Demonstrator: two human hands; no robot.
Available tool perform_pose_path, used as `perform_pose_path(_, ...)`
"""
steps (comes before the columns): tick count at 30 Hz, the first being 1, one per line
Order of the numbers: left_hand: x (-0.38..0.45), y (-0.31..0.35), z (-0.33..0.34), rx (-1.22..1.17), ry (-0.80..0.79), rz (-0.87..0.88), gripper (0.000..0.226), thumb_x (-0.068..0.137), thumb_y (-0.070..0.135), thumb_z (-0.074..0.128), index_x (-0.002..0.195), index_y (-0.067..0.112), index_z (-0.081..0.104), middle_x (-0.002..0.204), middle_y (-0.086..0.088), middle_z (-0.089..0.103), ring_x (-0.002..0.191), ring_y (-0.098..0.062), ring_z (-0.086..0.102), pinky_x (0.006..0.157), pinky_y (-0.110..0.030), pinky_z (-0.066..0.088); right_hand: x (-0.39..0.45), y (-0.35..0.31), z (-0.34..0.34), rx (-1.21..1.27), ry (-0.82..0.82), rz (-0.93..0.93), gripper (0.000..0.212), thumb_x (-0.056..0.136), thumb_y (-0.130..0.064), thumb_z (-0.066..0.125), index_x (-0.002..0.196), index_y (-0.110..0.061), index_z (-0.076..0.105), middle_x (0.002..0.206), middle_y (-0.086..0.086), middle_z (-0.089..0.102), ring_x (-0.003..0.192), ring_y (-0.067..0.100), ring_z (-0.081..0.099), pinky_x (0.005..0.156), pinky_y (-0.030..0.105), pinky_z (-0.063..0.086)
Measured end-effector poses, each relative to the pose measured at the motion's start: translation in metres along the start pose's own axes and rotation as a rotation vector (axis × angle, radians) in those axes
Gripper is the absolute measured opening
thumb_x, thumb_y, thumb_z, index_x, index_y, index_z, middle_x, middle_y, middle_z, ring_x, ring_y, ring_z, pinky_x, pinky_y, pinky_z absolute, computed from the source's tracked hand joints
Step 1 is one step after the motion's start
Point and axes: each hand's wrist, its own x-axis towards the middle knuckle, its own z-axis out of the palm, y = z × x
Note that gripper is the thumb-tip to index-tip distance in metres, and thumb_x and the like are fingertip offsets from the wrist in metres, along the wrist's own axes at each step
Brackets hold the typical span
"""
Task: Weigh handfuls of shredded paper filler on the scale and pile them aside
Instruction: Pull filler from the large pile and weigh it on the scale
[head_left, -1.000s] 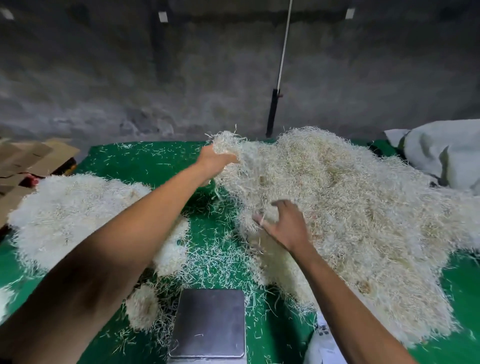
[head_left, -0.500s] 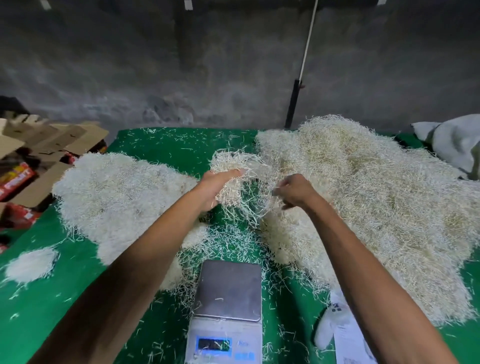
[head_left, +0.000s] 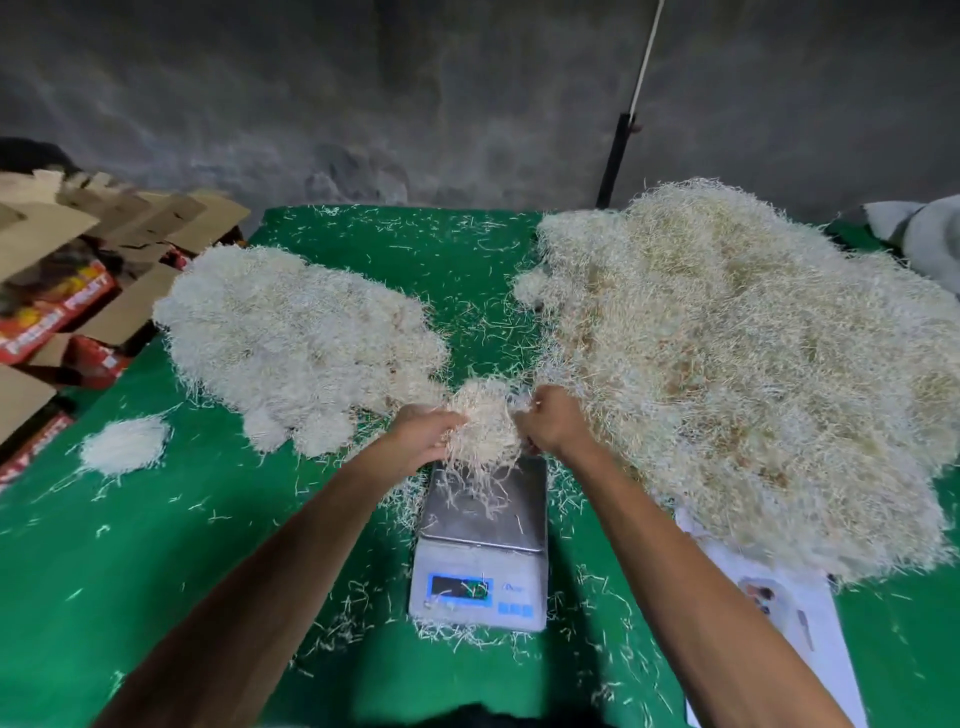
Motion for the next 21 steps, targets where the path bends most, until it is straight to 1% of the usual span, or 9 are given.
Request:
perform_pose_path(3,0.0,-0.03,-0.008,0.208,0.059,0.05,0.079,0.081,0.024,0.084,0.148,0.007,0.044,0.147,-0.015,0.05,0.124,-0.026,0.055,0.102,-0.028,0.044,-0.007,0.028,0.008,-0.142,-0.064,0.052,0.02,0.094,-0.023,0.066,0.079,-0.01,0.059,0.072,0.001,0.06,0.068,0.019,0.062,0.062,0.028,0.053)
perform_pose_path(6,-0.01,-0.053,-0.022,0.315,-0.018,0.111,0.074,0.086,0.034,0.079,0.15,0.014,0.045,0.152,-0.018,0.046,0.126,-0.031,0.057,0.111,-0.041,0.042,-0.018,0.069,0.008,0.07,-0.026,0.159,0.043,0.103,-0.038,0.052,0.08,-0.005,0.065,0.064,0.001,0.057,0.058,0.019,0.055,0.063,0.034,0.056)
perform_pose_path(8,-0.019,-0.071,-0.032,0.299,-0.086,0.206,0.068,0.09,0.038,0.074,0.149,0.018,0.046,0.147,-0.023,0.049,0.124,-0.039,0.058,0.107,-0.047,0.049,-0.032,0.091,0.012,0.31,0.038,0.236,0.047,0.108,-0.04,0.037,0.086,-0.009,0.065,0.074,0.001,0.059,0.068,0.018,0.055,0.073,0.039,0.053)
perform_pose_path(10,-0.027,-0.087,-0.039,0.277,-0.083,0.291,0.061,0.094,0.04,0.069,0.147,0.019,0.049,0.146,-0.014,0.052,0.126,-0.03,0.058,0.102,-0.045,0.053,-0.05,0.113,0.027,0.345,0.14,0.257,0.042,0.109,-0.038,0.029,0.094,-0.016,0.061,0.085,-0.003,0.057,0.078,0.017,0.055,0.084,0.037,0.044)
perform_pose_path(11,-0.031,-0.096,-0.04,0.221,-0.039,0.281,0.056,0.095,0.04,0.068,0.145,0.019,0.052,0.145,-0.007,0.054,0.125,-0.022,0.059,0.1,-0.042,0.054,-0.06,0.126,0.037,0.319,0.199,0.273,0.04,0.11,-0.036,0.028,0.11,-0.015,0.062,0.095,-0.003,0.059,0.091,0.02,0.06,0.089,0.037,0.044)
perform_pose_path(14,-0.039,-0.133,-0.035,0.164,0.163,0.223,0.023,0.102,0.03,0.059,0.12,0.016,0.063,0.114,0.004,0.064,0.11,-0.024,0.068,0.08,-0.032,0.06,-0.098,0.165,0.071,0.099,0.208,0.201,0.044,0.107,-0.017,0.043,0.15,-0.007,0.044,0.125,0.005,0.058,0.131,0.033,0.055,0.102,0.032,0.043)
perform_pose_path(16,-0.045,-0.167,-0.033,0.266,0.258,0.205,0.018,0.105,0.021,0.053,0.105,0.008,0.065,0.093,0.001,0.066,0.092,-0.031,0.072,0.065,-0.024,0.059,-0.121,0.186,0.094,-0.226,0.082,0.084,0.058,0.104,-0.015,0.046,0.159,-0.009,0.029,0.164,0.009,0.032,0.155,0.029,0.023,0.125,0.035,0.022)
perform_pose_path(18,-0.052,-0.198,-0.035,0.12,0.303,0.091,0.015,0.101,0.014,0.059,0.108,0.006,0.069,0.092,-0.011,0.074,0.089,-0.031,0.073,0.077,-0.035,0.062,-0.132,0.199,0.112,-0.462,0.076,-0.004,0.062,0.107,-0.022,0.038,0.163,-0.013,0.014,0.172,0.005,0.0,0.159,0.022,-0.005,0.129,0.037,0.001)
perform_pose_path(21,-0.057,-0.218,-0.038,-0.08,0.339,0.006,0.013,0.095,0.003,0.065,0.106,0.005,0.071,0.098,-0.016,0.076,0.092,-0.03,0.074,0.088,-0.036,0.06,-0.137,0.192,0.118,-0.492,0.109,0.034,0.062,0.107,-0.02,0.035,0.164,-0.015,0.01,0.171,0.004,-0.003,0.158,0.02,-0.01,0.129,0.038,-0.003)
